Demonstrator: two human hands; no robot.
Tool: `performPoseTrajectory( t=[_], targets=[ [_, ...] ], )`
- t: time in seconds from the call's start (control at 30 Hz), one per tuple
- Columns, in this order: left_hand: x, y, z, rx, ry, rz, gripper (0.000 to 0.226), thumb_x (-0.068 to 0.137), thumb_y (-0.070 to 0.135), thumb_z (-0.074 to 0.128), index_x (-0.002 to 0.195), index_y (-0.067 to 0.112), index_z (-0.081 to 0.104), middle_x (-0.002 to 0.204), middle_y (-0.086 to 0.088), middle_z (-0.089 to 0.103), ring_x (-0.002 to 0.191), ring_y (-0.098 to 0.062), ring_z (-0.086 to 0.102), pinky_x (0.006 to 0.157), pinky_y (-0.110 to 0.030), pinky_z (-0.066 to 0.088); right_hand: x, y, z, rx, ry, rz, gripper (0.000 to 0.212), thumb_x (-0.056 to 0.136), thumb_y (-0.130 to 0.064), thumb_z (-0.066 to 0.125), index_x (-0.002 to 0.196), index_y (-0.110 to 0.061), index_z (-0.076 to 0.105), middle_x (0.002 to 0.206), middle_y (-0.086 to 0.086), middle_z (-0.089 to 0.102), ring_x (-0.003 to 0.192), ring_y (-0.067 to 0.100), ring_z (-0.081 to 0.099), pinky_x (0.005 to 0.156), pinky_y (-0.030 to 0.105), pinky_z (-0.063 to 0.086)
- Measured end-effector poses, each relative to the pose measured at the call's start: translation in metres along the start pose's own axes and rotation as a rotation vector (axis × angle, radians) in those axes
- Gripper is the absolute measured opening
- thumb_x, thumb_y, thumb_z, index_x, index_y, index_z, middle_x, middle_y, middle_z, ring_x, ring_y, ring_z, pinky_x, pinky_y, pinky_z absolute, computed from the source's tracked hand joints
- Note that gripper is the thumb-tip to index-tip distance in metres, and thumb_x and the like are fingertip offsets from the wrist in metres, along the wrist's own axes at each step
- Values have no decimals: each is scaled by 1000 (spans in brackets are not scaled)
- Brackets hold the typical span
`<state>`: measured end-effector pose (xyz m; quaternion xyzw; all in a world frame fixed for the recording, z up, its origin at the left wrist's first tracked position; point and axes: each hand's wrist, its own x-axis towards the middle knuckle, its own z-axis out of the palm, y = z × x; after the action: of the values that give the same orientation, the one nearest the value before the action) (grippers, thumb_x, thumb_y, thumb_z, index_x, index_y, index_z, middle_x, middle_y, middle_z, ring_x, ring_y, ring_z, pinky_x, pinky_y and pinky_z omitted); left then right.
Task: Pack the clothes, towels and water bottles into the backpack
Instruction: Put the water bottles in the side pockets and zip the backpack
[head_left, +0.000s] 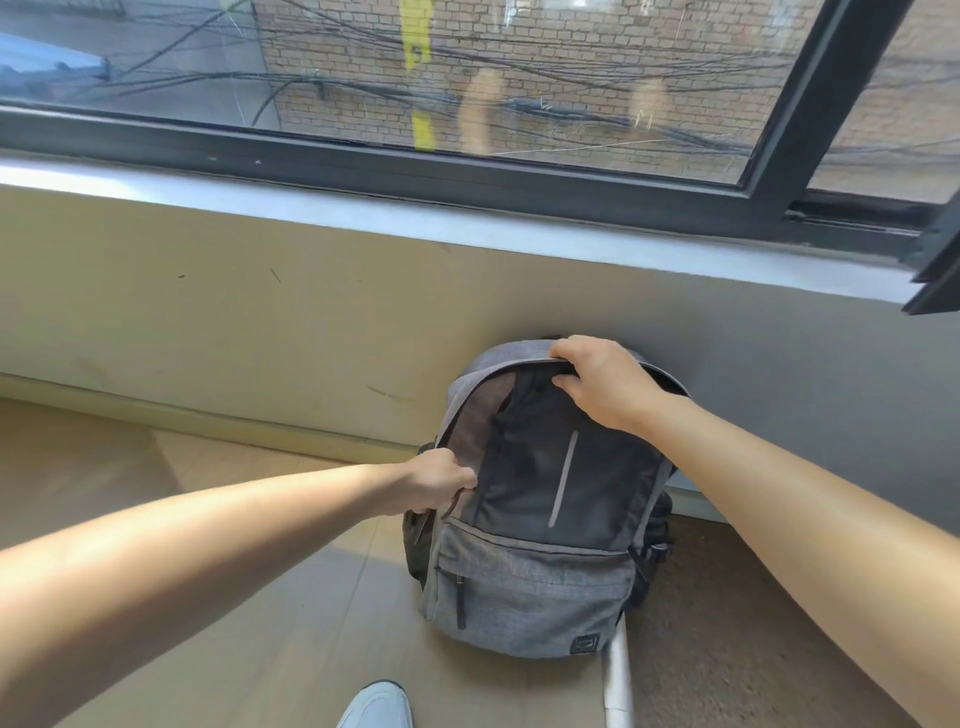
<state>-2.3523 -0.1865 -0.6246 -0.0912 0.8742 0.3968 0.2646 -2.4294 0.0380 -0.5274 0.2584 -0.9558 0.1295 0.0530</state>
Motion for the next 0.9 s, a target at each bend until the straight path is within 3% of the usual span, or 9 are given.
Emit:
performPoseTrajectory(
  t=[0.1,0.2,0.3,0.43,0.57,0.63,0.7,0.8,0.9],
  targets=[
    [-5,16,-6,-130,44,41,39,105,28,54,68,15,50,61,-2,41,51,-14,32,44,-22,25,0,-1,1,20,10,1,6,98,-17,61,104,-17,64,104,2,65,97,31,58,88,42,48],
    [-12,46,-20,-418,194,171,39,107,27,54,71,14,53,57,0,41,45,-11,34,38,-19,25,1,0,3,33,12,12,4,99,-18,59,101,-15,62,102,2,65,96,32,58,84,41,48],
    [-13,80,-43,-654,338,282,42,106,31,58,66,19,52,51,7,40,46,-10,31,43,-22,23,3,-5,4,27,15,-7,9,101,-19,55,101,-12,61,104,5,66,96,35,58,84,42,46],
    [-12,88,-54,-662,361,296,44,105,35,59,64,20,51,54,7,41,48,-10,31,45,-22,24,0,-10,4,24,-6,-25,10,102,-20,53,106,-17,62,109,4,67,98,36,59,88,41,46],
    [-17,89,-55,-527,412,307,44,101,33,64,60,20,54,51,9,46,45,-6,38,45,-21,30,-7,1,3,20,-14,-2,21,100,-21,58,121,-22,61,119,1,69,110,32,59,98,43,44],
    [-16,91,-58,-362,578,329,31,95,35,68,68,21,61,65,11,60,62,-8,53,59,-27,42,-16,8,4,-25,43,-5,39,98,-20,62,136,-22,55,131,-1,62,122,27,52,105,40,36],
    [-18,95,-58,-143,766,364,12,89,38,69,87,27,64,93,8,67,88,-14,62,81,-34,51,-31,17,6,-43,158,18,50,95,-19,65,143,-21,49,137,-1,53,127,25,43,106,41,30],
    [-17,105,-49,113,847,533,17,86,32,68,101,27,64,108,5,64,104,-19,60,95,-41,48,-59,38,13,-25,316,129,45,92,-15,67,135,-18,54,123,2,51,115,23,43,99,40,34],
    [-15,118,-29,263,797,684,20,87,29,67,107,24,68,112,3,63,107,-22,55,95,-37,43,-87,62,20,33,351,255,24,91,-11,67,112,-17,59,108,1,53,103,22,49,89,35,35]
  ],
)
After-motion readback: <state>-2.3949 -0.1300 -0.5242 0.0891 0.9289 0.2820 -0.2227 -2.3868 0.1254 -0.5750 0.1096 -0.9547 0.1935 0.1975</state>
